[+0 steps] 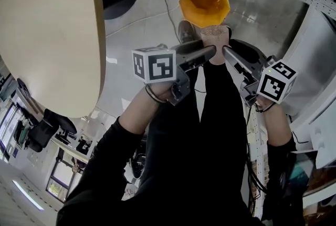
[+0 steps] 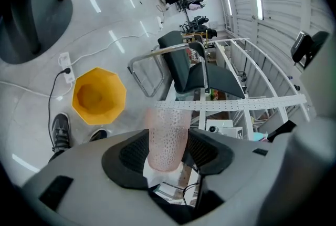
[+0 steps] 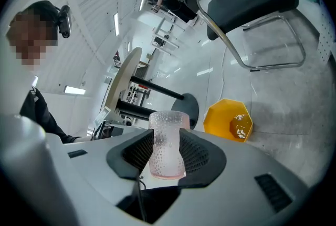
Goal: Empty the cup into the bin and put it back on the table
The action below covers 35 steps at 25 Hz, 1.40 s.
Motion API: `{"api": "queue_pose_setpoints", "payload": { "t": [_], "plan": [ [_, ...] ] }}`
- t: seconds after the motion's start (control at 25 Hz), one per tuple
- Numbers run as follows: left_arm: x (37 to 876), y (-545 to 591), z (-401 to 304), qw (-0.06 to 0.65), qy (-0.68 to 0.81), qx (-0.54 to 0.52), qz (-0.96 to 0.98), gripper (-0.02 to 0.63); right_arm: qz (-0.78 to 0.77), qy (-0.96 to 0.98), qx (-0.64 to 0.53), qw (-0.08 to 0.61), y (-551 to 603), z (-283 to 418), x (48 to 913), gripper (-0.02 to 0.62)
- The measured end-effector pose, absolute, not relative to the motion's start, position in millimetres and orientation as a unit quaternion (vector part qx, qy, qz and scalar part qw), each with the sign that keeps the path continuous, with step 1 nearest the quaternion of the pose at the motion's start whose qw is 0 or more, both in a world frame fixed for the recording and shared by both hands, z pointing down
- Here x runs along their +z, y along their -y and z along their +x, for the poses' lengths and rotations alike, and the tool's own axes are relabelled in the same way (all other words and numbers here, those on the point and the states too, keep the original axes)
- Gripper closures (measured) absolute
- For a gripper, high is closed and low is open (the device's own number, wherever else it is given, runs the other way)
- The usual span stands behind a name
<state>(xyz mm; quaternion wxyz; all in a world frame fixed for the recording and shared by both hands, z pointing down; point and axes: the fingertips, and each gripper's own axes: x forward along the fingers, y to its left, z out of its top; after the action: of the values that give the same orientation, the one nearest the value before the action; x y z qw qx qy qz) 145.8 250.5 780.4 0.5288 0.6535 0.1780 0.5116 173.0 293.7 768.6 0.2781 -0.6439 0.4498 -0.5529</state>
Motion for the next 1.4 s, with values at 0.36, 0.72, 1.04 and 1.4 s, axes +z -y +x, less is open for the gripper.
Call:
{"api": "queue_pose_setpoints", "payload": {
  "t": [0.36, 0.72, 1.04, 1.4],
  "plan": [
    [710.7, -246.9, 163.3, 0.465, -0.223, 0.472, 0.715, 0.365, -0.657, -0.490, -0.510, 0.262, -289.6, 185.6, 700.8, 0.436],
    [628.9, -240.6, 199.3, 0.357, -0.275, 0.390, 0.803, 0.367, -0.694, -0.528, -0.421, 0.251, -283.0, 222.6, 618.4, 0.436],
    [524.0, -239.9, 210.9, 0.282, -0.297, 0.317, 0.855, 0.367, -0.718, -0.575, -0.339, 0.200, -281.8, 231.5, 513.0, 0.436],
    [395.0, -223.0, 209.6, 0.196, -0.301, 0.229, 0.905, 0.367, -0.741, -0.595, -0.249, 0.186, -266.3, 227.2, 387.5, 0.436]
  ]
}}
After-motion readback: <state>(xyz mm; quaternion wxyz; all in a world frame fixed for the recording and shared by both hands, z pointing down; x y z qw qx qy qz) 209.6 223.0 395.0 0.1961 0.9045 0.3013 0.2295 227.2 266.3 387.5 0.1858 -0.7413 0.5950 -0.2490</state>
